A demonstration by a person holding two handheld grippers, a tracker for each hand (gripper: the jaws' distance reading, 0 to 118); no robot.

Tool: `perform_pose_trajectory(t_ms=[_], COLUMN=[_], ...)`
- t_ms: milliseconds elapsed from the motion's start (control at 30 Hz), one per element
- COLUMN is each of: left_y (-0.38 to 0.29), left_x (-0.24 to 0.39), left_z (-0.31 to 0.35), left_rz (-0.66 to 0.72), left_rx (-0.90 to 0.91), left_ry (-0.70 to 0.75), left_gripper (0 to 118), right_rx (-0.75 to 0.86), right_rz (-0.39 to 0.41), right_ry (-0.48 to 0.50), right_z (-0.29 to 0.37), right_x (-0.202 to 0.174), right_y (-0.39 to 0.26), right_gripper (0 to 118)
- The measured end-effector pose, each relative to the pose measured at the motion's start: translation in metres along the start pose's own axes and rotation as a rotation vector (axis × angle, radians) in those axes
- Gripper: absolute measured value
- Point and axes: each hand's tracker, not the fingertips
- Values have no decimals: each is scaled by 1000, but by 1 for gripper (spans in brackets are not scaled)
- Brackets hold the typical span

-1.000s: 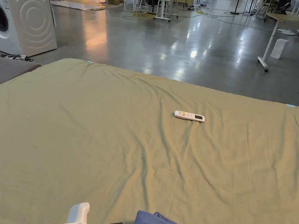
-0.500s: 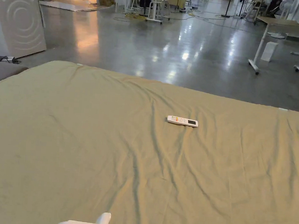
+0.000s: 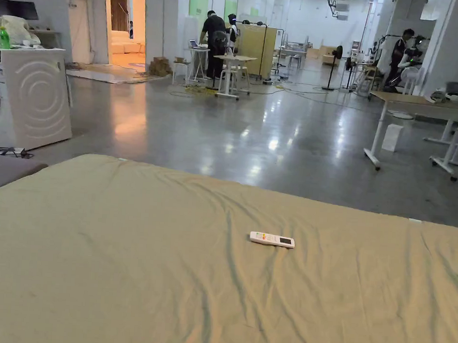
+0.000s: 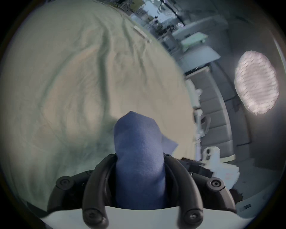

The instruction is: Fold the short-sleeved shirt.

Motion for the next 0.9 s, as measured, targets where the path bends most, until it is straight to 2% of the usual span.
perform_pose_trajectory(t_ms=[33, 67, 167, 267, 367, 467, 567, 667, 767, 833, 900], left_y=[1, 5, 25, 56, 91, 123, 153, 170, 178, 179, 186], left_x=[3, 5, 13, -4, -38, -81, -129, -165, -206, -227, -245], left_z=[13, 26, 72, 130, 188, 229, 256, 275, 272, 265, 261], left_rz=[26, 30, -85, -95, -114, -18, 90, 124, 259, 295, 292], left_rx=[36, 61, 122, 181, 241, 318, 337, 341, 301, 309, 264], left_ry=[-61, -113, -59, -13, 51, 121, 147, 226, 183, 216, 365], left_gripper=[38, 38, 38, 38, 38, 38, 38, 38, 39, 48, 77], right_rx=[49, 68, 130, 173, 207, 252, 273, 267, 233, 213, 201], right_rz=[27, 19, -25, 43, 97, 58, -8, -22, -21, -63, -113], right_ry=[5, 38, 162, 204, 140, 48, 10, -14, -90, -84, -67], right_z=[8, 18, 53, 94, 128, 150, 165, 174, 170, 161, 155], right_x=[-4, -7, -14, -15, -3, 14, 30, 43, 52, 54, 54], right_y=[-2, -3, -4, -10, -11, -8, -8, -12, -15, -15, -16], right_gripper=[0, 0, 0, 0, 0, 0, 0, 0, 0, 0, 0])
